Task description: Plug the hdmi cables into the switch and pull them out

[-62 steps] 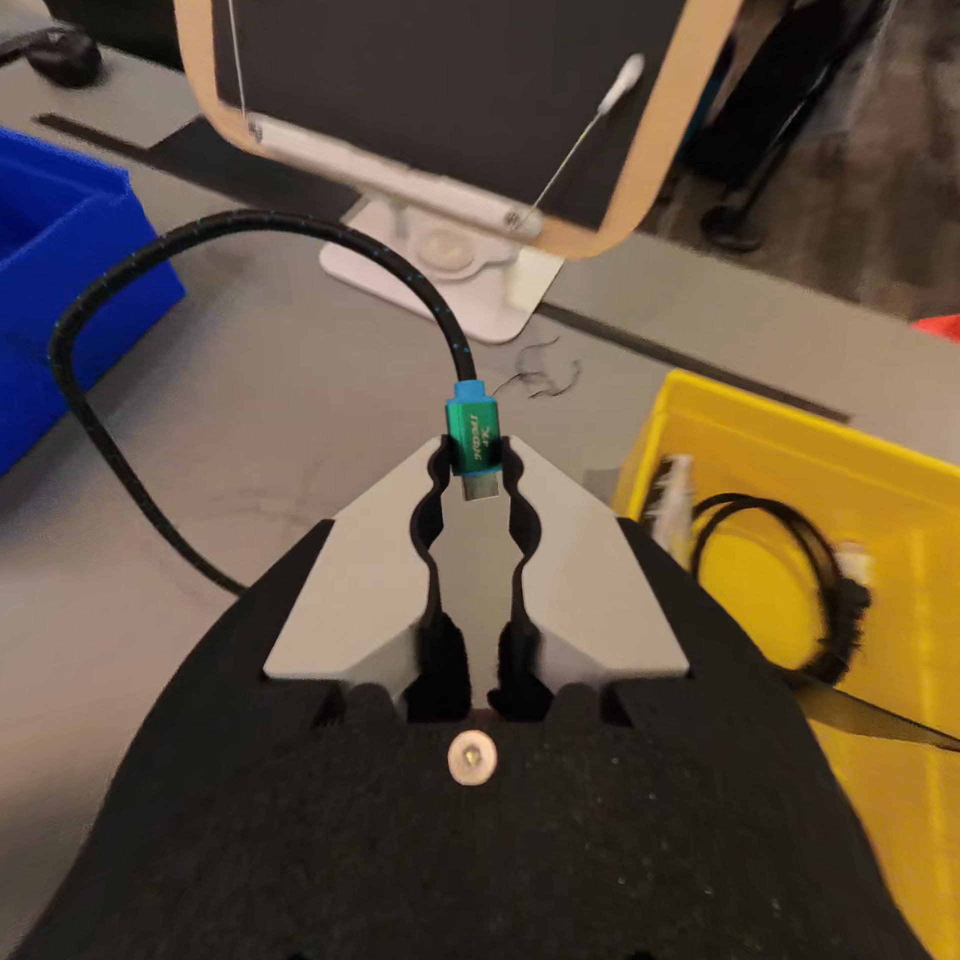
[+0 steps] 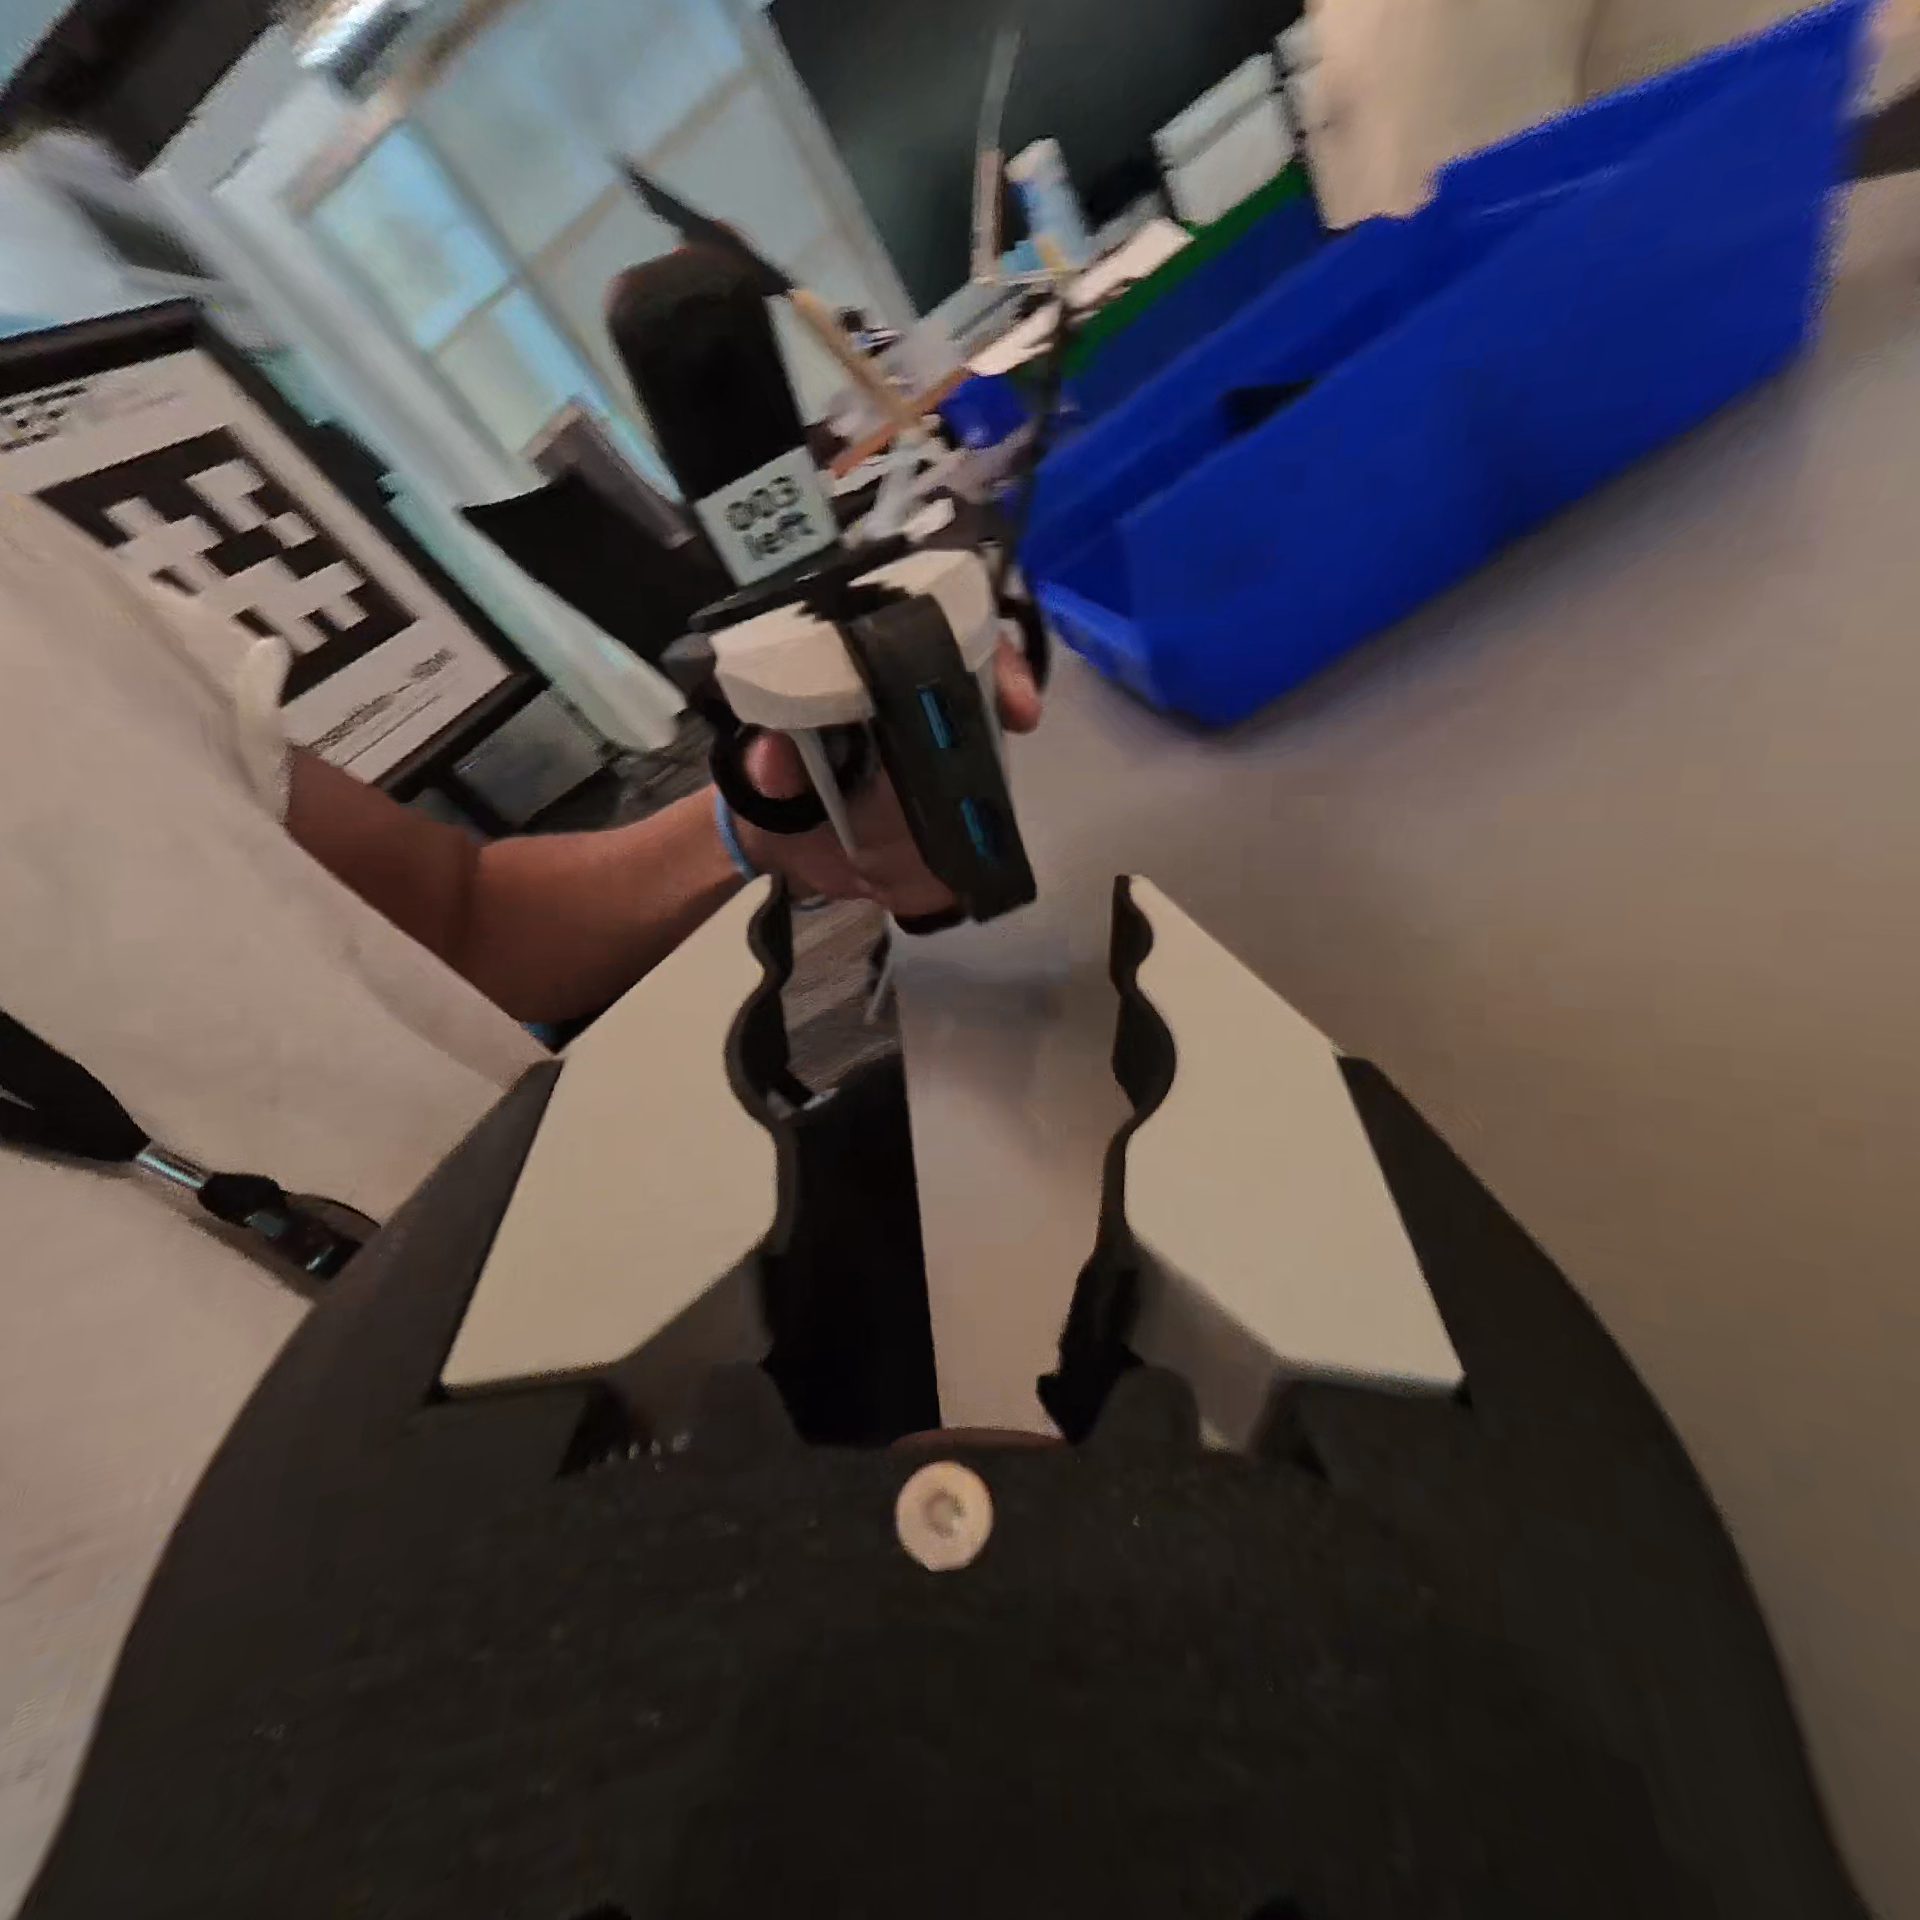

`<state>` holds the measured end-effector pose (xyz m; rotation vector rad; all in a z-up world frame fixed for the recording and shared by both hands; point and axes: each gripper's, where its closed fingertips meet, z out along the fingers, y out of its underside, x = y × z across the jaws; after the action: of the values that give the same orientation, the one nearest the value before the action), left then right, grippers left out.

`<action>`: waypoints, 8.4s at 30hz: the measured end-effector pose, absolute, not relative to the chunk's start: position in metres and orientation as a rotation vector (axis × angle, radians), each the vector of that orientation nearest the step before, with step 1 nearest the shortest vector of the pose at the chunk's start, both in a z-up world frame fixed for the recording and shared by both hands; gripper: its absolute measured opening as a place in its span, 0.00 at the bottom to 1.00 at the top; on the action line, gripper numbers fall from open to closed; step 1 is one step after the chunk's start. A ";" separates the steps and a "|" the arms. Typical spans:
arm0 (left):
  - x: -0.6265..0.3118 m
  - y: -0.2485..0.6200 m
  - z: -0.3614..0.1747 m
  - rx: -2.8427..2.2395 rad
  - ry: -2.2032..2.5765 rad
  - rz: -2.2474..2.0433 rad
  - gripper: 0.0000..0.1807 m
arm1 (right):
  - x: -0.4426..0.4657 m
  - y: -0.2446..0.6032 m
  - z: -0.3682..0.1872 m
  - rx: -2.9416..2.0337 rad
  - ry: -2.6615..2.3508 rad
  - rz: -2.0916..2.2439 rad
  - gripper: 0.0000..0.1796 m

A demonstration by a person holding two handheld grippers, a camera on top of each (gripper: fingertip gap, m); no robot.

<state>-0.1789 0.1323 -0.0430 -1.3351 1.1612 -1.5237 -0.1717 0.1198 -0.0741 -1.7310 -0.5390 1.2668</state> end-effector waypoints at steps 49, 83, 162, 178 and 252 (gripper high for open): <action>-0.263 0.171 -0.079 -1.566 0.959 -1.096 0.19 | 0.186 0.315 -0.152 -2.887 -0.562 0.276 0.13; -0.400 0.244 -0.109 -1.875 0.455 -0.434 0.20 | 0.086 0.107 -0.106 -1.815 0.173 -0.069 0.32; -0.533 0.230 -0.114 -2.029 0.218 -0.272 0.02 | -0.358 0.222 -0.118 -1.919 -0.335 0.112 0.38; -0.431 0.192 0.033 -1.629 0.282 -0.087 0.02 | -0.248 0.217 0.040 -1.701 -0.111 0.070 0.02; -0.510 0.403 -0.118 -1.944 0.427 -0.244 0.02 | -0.333 0.353 -0.120 -1.895 0.061 -0.032 0.14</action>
<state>-0.5096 0.4028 -0.1185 -1.9435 0.4270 -0.2438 -0.3328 0.3534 -0.1203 -1.8953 0.0611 -0.0316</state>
